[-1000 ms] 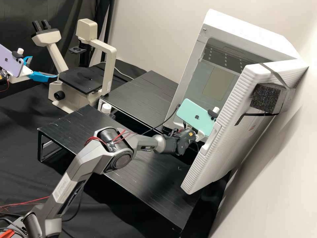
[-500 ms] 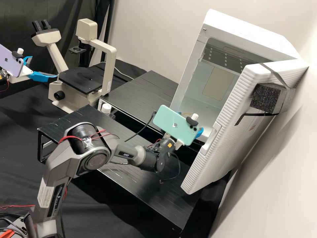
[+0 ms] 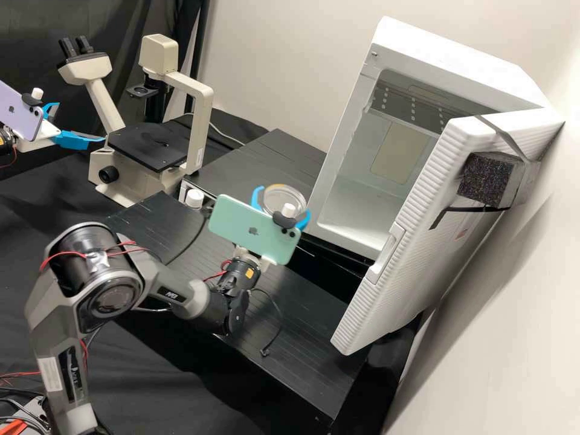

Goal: Take out the petri dish and place it under the microscope.

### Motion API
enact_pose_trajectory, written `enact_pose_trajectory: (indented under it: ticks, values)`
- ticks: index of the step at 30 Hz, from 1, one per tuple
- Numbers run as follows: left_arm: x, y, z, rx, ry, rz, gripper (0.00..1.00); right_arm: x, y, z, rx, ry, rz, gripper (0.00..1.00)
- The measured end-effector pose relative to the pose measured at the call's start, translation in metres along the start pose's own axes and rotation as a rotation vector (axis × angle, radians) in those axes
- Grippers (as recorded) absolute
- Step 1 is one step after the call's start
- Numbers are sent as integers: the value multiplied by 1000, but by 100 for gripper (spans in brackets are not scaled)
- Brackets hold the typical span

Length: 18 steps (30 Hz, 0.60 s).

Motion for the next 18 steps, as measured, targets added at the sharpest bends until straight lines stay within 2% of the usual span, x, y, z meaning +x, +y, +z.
enact_pose_trajectory:
  ticks: [6, 12, 18]
  values:
    - [0, 0, 0, 0, 0, 0, 100, 2, -21, -29, 10, 98, -63, 0]
    - [0, 0, 0, 0, 0, 0, 100, 12, -60, -59, -34, 178, -200, 0]
    - [0, 0, 0, 0, 0, 0, 100, 31, -97, -79, -36, 177, -261, 0]
